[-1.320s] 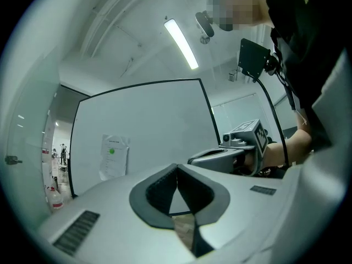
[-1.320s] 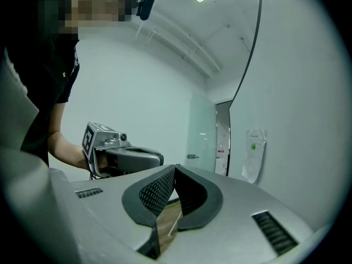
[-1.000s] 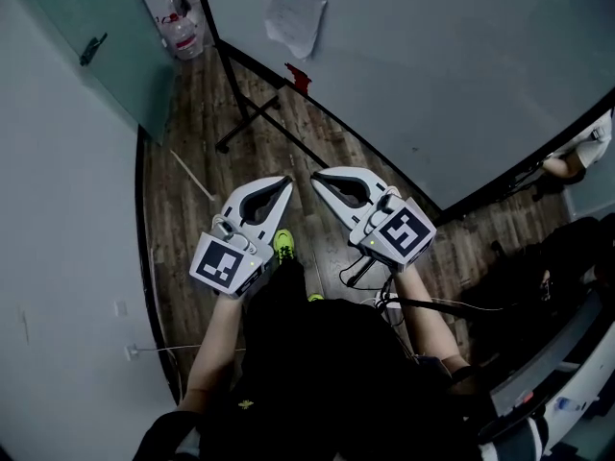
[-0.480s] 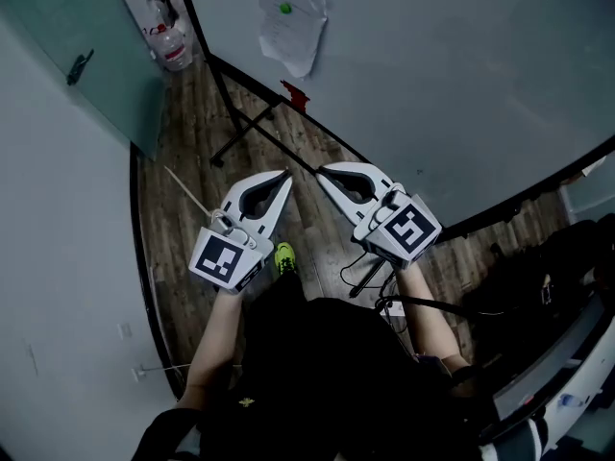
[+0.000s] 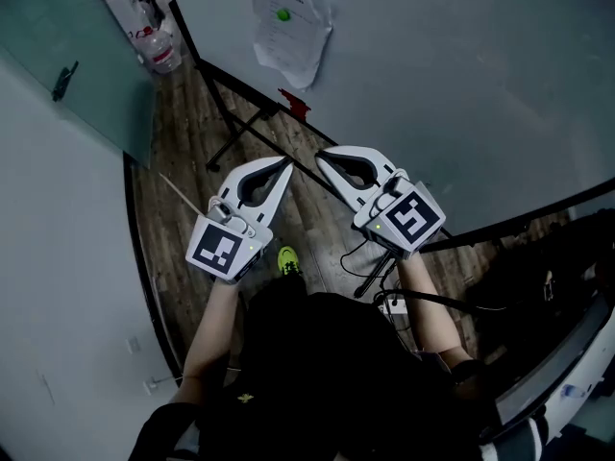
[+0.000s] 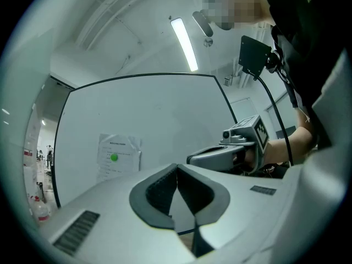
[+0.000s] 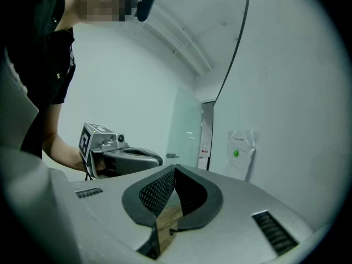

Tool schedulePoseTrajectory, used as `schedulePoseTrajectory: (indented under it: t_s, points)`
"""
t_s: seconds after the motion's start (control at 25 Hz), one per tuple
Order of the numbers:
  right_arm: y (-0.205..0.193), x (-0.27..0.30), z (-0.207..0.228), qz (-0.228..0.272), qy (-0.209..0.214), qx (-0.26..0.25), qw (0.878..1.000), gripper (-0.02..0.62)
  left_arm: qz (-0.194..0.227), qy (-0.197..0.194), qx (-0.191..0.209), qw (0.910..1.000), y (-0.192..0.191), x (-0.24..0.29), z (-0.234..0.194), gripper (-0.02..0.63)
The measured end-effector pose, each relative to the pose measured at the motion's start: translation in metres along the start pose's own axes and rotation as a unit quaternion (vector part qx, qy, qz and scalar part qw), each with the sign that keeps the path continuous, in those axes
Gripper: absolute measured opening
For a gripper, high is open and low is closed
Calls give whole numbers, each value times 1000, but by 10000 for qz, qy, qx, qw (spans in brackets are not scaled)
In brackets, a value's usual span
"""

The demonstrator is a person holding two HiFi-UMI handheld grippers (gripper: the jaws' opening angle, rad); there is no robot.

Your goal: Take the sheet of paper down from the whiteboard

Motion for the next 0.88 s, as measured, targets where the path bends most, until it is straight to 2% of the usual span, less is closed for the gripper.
schedulePoseTrajectory:
  t_s: [0.44, 0.64, 0.88]
  points:
    - [6, 50, 35, -59, -274, -28, 9996, 29, 80, -208, 46, 9997, -17, 24, -53, 26]
    - [8, 74, 51, -30, -444, -50, 9990, 29, 145, -300, -120, 9994, -27, 34, -80, 26]
    - [10, 106, 68, -51, -643, -54, 9979, 29, 258, -464, -28, 9986, -32, 44, -109, 26]
Point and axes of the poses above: the fingertips, and each gripper's own axes: x forward along the fingers, z to its right, y out of its top, the point moved 3 cm from there along -x, backward along the fingers, and after that the axes turned 13 degrees about x, right-handed, at the moved point
